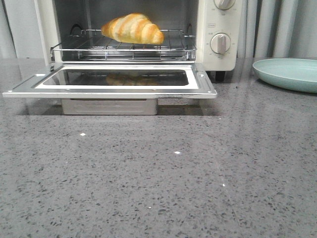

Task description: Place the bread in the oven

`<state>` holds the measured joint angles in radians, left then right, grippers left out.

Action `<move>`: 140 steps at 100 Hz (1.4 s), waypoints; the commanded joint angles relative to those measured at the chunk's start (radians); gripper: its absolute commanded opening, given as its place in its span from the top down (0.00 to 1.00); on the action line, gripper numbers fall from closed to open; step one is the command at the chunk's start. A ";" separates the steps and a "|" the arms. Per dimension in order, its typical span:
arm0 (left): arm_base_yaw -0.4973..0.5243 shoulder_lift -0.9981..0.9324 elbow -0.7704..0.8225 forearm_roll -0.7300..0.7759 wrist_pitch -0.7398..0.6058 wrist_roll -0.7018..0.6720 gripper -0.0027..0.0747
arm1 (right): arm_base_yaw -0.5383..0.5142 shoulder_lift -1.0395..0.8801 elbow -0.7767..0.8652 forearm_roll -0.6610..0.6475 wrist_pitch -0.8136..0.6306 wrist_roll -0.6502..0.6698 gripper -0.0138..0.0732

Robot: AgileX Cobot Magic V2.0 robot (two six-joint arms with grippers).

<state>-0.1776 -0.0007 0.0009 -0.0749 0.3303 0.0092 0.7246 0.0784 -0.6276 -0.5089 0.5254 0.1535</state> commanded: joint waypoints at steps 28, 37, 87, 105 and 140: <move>0.002 -0.028 0.022 -0.004 -0.066 -0.009 0.99 | -0.079 0.014 0.098 -0.091 0.015 0.000 0.90; 0.002 -0.028 0.022 -0.004 -0.066 -0.009 0.99 | -0.200 0.014 0.193 0.009 -0.015 0.000 0.90; 0.002 -0.028 0.022 -0.004 -0.070 -0.009 0.99 | -0.753 -0.101 0.662 0.356 -0.333 -0.012 0.90; 0.002 -0.028 0.022 -0.004 -0.070 -0.009 0.99 | -0.753 -0.106 0.662 0.362 -0.221 -0.012 0.90; 0.002 -0.028 0.022 -0.004 -0.070 -0.009 0.99 | -0.753 -0.106 0.662 0.366 -0.213 -0.012 0.90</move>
<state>-0.1776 -0.0007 0.0009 -0.0749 0.3303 0.0000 -0.0200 -0.0076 0.0111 -0.1433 0.3368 0.1484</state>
